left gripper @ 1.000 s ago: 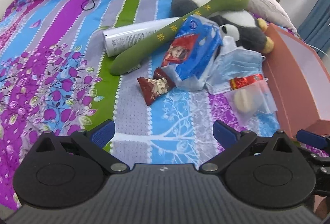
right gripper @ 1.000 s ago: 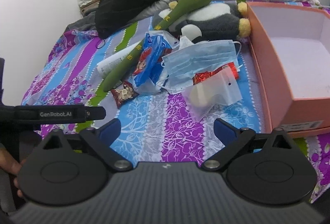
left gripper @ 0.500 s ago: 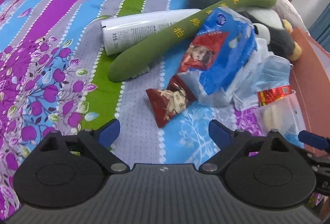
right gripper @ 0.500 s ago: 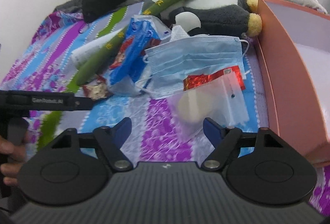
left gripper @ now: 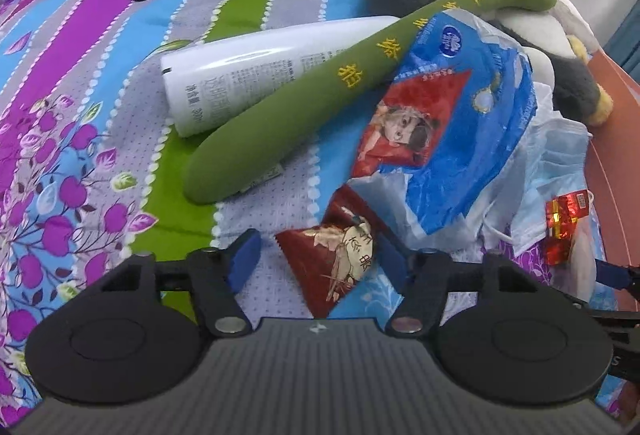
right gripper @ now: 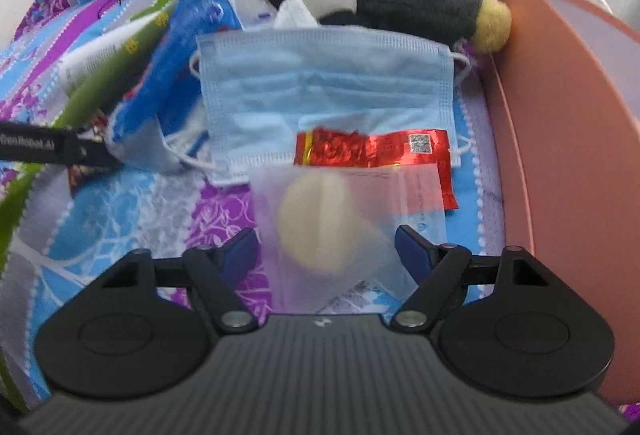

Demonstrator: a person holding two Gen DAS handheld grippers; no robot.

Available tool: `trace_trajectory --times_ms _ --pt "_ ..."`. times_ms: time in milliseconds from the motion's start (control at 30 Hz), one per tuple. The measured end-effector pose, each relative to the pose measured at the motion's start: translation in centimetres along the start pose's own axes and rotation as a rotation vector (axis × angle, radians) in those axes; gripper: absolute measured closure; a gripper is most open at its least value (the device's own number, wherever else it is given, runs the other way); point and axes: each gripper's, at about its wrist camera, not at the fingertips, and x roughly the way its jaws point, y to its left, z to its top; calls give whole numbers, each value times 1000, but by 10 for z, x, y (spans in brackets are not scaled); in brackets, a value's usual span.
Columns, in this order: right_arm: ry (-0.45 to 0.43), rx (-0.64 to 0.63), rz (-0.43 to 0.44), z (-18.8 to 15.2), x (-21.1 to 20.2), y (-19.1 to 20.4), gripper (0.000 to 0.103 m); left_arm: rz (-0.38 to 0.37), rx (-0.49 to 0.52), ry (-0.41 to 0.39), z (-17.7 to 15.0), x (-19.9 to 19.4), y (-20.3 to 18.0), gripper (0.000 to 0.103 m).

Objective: Organize soft objects
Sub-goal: 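Grasp the brown snack packet with the left gripper while the right grasps the clear bun bag, then carry the brown packet and clear bun bag over the orange box with both grippers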

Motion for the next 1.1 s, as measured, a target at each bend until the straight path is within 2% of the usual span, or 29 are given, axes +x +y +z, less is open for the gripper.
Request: trace_trajectory --times_ms 67,167,200,333,733,1100 --pt "-2 1 -8 -1 -1 -1 36 -15 13 0 0 0 -4 50" --pt "-4 15 -18 -1 -4 -5 53 -24 20 -1 -2 -2 -9 61" --pt "-4 22 -18 0 -5 -6 63 -23 19 -4 -3 -4 -10 61" --pt "-12 47 -13 1 -13 -11 75 -33 -3 -15 -9 -12 -12 63" --pt "-57 100 15 -14 -62 -10 78 -51 -41 -49 -39 -65 -17 63" --pt "-97 141 29 -43 -118 -7 78 -120 -24 -105 -65 -122 -42 63"
